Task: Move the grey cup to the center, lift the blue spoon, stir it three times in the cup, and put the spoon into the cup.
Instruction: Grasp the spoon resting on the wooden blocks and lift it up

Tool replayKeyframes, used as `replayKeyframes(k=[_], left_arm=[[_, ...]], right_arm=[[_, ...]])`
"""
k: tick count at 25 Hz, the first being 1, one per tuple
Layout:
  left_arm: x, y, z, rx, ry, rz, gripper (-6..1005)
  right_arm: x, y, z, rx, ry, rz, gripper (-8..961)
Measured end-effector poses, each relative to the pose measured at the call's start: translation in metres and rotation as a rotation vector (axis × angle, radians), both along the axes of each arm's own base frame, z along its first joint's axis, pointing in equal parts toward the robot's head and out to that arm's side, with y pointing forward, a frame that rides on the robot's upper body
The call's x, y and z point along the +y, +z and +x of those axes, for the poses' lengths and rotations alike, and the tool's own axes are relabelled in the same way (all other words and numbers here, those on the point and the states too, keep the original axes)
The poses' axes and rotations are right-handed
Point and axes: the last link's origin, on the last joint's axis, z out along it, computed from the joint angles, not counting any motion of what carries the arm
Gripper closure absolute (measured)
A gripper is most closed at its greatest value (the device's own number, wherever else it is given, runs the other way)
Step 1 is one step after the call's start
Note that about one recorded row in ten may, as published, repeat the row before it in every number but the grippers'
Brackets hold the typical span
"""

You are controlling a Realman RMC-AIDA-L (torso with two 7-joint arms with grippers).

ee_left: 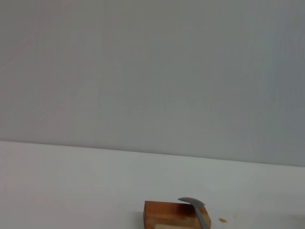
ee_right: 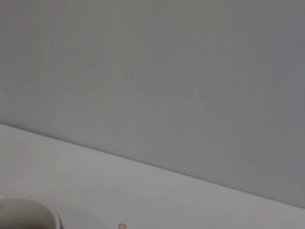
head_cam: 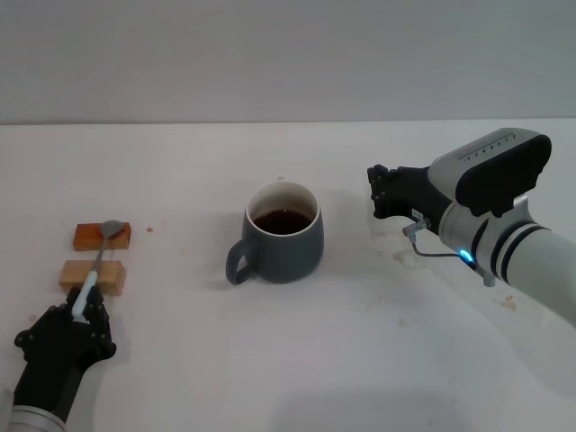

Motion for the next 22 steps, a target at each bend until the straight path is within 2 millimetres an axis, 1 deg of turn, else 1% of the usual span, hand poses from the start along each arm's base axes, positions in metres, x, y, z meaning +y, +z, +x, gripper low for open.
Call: replayKeyframes(k=[5, 13, 22], left_arm=[[0.0016, 0.0001, 0.0005, 0.001, -0.004, -0.001, 819], [0.0025, 0.0014, -0.0041, -0.006, 0.024, 0.006, 820], [0.0089, 0.0066, 0.0000, -0.020, 0.005, 0.024, 820]], right_arm=[[0.0000, -0.0001, 0.0000, -0.001, 0.000, 0.000, 915], [0.0000, -0.0001, 0.0001, -0.001, 0.000, -0.001, 915], [0.0000, -0.0001, 0.0001, -0.002, -0.001, -0.001, 914]])
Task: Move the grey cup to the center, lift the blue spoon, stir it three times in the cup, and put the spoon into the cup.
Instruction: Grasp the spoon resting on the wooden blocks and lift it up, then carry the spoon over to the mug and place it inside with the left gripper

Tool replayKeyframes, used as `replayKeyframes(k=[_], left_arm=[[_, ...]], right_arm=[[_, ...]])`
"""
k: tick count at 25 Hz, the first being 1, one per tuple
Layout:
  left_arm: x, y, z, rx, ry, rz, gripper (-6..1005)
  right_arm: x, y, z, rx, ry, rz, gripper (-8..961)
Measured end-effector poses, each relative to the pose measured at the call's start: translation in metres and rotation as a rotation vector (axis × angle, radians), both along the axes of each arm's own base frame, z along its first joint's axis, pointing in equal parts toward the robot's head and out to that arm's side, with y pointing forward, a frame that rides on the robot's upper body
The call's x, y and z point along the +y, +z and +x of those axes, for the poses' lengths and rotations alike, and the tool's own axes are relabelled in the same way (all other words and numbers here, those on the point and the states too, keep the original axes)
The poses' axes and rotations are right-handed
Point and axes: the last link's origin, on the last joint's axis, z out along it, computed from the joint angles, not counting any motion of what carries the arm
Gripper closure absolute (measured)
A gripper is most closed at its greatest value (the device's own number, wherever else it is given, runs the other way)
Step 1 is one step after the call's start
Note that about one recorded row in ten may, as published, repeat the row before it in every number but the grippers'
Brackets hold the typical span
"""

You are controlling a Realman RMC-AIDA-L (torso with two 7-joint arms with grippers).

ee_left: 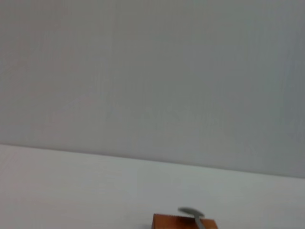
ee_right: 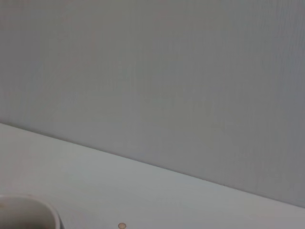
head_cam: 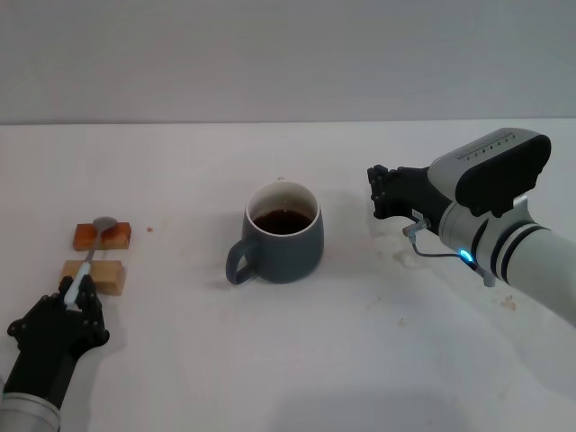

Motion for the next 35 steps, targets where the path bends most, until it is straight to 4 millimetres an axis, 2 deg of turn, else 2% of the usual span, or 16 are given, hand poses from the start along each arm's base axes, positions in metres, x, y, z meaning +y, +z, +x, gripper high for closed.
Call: replayKeyframes(k=[7, 12, 13, 20, 25, 35], left_arm=[[0.008, 0.006, 0.011, -0.020, -0.039, 0.020, 820], [0.018, 0.022, 0.021, -0.022, -0.094, 0.043, 822], [0.024, 0.032, 0.023, -0.023, -0.114, 0.058, 822], [0.033, 0.050, 0.034, -0.020, -0.170, 0.089, 836], [0.039, 0.053, 0.042, -0.012, -0.203, 0.079, 860], [0.041, 0.052, 0.046, -0.016, -0.212, 0.067, 858]], right_arm=[[0.000, 0.000, 0.001, -0.001, -0.004, 0.001, 914], [0.000, 0.002, 0.005, -0.002, -0.016, 0.007, 915], [0.000, 0.002, 0.005, -0.002, -0.017, 0.008, 915], [-0.001, 0.002, 0.008, -0.003, -0.022, 0.009, 915], [-0.001, 0.002, 0.008, -0.001, -0.024, 0.009, 915], [-0.002, 0.002, 0.007, 0.003, -0.024, 0.009, 915]])
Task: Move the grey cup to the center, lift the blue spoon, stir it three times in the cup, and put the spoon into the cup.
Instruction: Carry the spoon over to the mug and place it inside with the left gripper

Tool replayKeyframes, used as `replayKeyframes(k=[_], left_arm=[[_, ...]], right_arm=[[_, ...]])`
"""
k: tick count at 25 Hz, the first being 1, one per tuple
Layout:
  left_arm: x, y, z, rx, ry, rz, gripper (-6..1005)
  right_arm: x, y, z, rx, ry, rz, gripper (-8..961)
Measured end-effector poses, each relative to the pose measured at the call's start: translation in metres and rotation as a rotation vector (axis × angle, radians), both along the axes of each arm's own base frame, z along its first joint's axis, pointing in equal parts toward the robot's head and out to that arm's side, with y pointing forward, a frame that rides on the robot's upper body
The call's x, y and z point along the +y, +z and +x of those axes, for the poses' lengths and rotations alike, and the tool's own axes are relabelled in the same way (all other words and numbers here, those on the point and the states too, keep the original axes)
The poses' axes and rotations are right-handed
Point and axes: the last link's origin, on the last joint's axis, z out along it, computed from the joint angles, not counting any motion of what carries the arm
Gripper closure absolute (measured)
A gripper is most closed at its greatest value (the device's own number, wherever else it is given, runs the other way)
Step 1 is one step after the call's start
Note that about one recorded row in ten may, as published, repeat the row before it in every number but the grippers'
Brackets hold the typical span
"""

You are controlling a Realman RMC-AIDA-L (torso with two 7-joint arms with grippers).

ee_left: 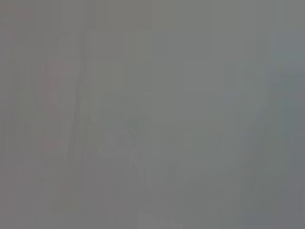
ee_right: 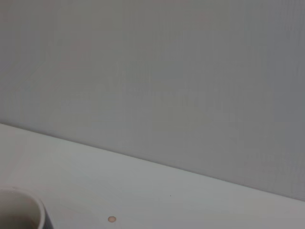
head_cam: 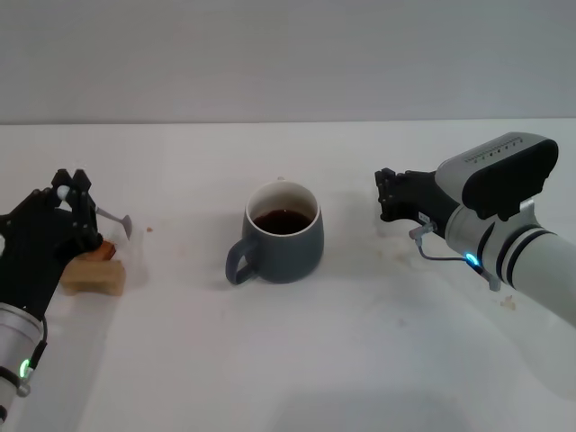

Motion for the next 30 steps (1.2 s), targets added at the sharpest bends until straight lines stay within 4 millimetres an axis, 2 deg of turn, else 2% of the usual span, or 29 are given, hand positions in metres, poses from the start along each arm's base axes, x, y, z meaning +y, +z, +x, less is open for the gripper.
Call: replayKeyframes(k=[3, 11, 12, 17, 22, 30], left_arm=[[0.000, 0.000, 0.002, 0.001, -0.008, 0.000, 857], [0.008, 0.016, 0.031, -0.037, -0.090, -0.006, 854], [0.009, 0.018, 0.043, -0.043, -0.124, -0.018, 853], [0.009, 0.018, 0.069, -0.022, -0.200, -0.049, 851], [0.011, 0.015, 0.088, -0.004, -0.237, -0.097, 849], [0.009, 0.009, 0.099, -0.007, -0.243, -0.150, 846]], right_arm=[[0.000, 0.001, 0.001, -0.002, -0.004, 0.002, 915], [0.005, 0.011, 0.015, -0.018, -0.049, 0.036, 915], [0.005, 0.013, 0.017, -0.021, -0.053, 0.040, 914], [0.009, 0.023, 0.029, -0.035, -0.083, 0.072, 914], [0.018, 0.046, 0.043, -0.102, -0.110, 0.178, 914], [0.024, 0.090, 0.070, -0.238, -0.184, 0.388, 914]])
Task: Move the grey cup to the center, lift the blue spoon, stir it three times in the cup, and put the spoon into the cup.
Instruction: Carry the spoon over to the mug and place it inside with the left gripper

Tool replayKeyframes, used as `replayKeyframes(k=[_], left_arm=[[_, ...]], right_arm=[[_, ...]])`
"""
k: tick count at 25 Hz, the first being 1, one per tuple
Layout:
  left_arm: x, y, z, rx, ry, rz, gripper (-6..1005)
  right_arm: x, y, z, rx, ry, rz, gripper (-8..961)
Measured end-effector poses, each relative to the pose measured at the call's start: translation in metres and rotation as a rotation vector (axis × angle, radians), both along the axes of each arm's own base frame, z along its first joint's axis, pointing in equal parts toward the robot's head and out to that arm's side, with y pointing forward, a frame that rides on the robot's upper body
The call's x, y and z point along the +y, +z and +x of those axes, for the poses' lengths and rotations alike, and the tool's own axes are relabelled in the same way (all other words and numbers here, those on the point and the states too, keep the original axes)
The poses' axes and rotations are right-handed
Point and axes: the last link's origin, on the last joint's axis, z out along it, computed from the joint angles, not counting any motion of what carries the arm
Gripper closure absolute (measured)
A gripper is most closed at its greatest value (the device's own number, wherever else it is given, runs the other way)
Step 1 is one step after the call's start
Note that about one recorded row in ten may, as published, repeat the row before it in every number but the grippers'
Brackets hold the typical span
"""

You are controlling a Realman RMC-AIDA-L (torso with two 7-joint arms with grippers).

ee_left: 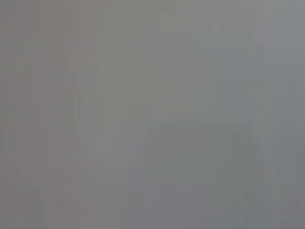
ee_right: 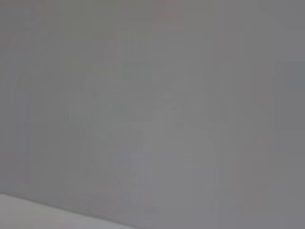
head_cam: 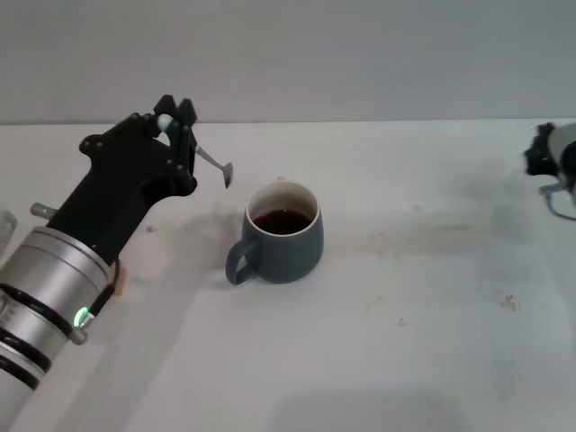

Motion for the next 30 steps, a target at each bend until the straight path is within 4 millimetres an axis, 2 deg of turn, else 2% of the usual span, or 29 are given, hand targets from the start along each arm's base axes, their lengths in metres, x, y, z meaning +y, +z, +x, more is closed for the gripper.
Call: replayKeyframes(k=[4, 7, 15, 20, 30], left_arm=[[-0.003, -0.006, 0.012, 0.009, -0.009, -0.045, 844], [-0.004, -0.009, 0.018, 0.018, -0.021, -0.057, 843], [0.000, -0.023, 0.028, 0.026, -0.032, -0.081, 840], [0.006, -0.032, 0.028, 0.036, -0.032, -0.094, 838], [0.016, -0.055, 0.017, 0.058, -0.005, -0.116, 834]], right_arm=[[0.000, 0.019, 0.007, -0.040, -0.027, 0.065, 914], [-0.001, 0.025, 0.008, -0.052, -0.028, 0.086, 914], [-0.003, 0.021, 0.002, -0.094, 0.001, 0.070, 914], [-0.008, 0.018, 0.003, -0.102, 0.010, 0.059, 914], [-0.023, 0.028, 0.006, -0.105, 0.026, 0.076, 915]])
